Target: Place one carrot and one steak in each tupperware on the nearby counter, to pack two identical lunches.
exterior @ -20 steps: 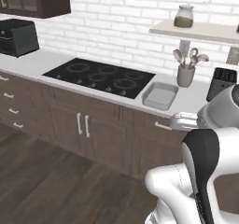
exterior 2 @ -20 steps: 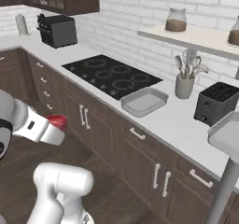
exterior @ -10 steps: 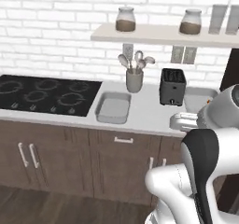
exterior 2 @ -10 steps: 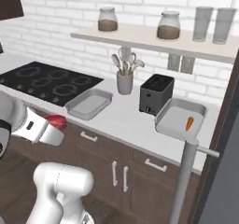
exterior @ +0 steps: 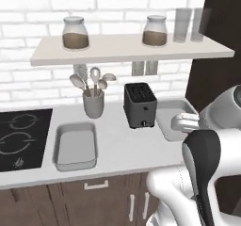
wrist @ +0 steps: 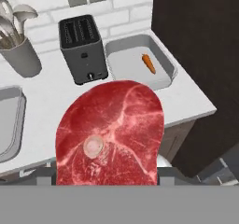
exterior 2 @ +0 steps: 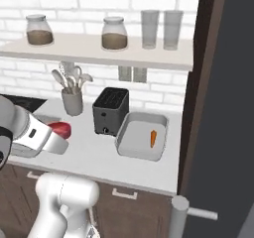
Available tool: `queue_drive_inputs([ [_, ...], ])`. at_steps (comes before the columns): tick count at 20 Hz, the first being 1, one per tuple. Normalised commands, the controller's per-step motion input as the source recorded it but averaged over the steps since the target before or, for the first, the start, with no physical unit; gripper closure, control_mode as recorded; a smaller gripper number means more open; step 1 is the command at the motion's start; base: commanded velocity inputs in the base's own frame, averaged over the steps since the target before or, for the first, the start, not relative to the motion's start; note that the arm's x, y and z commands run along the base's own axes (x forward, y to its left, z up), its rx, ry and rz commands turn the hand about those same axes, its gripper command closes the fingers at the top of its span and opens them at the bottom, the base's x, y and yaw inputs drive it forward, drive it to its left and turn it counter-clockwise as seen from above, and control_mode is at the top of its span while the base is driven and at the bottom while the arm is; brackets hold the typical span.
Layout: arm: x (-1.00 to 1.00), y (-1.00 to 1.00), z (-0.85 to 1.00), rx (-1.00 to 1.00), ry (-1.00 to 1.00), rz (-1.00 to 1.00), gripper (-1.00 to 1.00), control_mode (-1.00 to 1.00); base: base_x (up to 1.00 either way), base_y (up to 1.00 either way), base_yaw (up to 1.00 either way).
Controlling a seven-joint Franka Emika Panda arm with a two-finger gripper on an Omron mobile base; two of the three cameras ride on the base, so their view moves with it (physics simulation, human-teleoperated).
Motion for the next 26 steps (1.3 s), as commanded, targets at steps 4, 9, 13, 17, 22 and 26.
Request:
queue_drive_inputs([
  [4, 0.00, 0.00, 0.00, 0.00, 0.00, 0.00, 1.00, 1.00, 0.47, 0.00, -0.46],
  [9, 0.00, 0.00, 0.00, 0.00, 0.00, 0.00, 1.00, 1.00, 0.18, 0.00, -0.34],
  [13, 0.00, 0.00, 0.00, 0.00, 0.00, 0.00, 1.00, 1.00, 0.26, -0.04, -0.26],
  [17, 0.57, -0.12, -0.16, 0.01, -0.03, -0.08, 1.00, -1.00, 0.00, 0.00, 0.00],
  [22, 0.94, -0.31, -0.27, 0.08, 0.00, 0.01, 1.00, -1.00, 0.00, 0.00, 0.00],
  [26, 1.00, -0.06, -0.62, 0.02, 0.01, 0.04, 1.00, -1.00, 0.00, 0.00, 0.00],
])
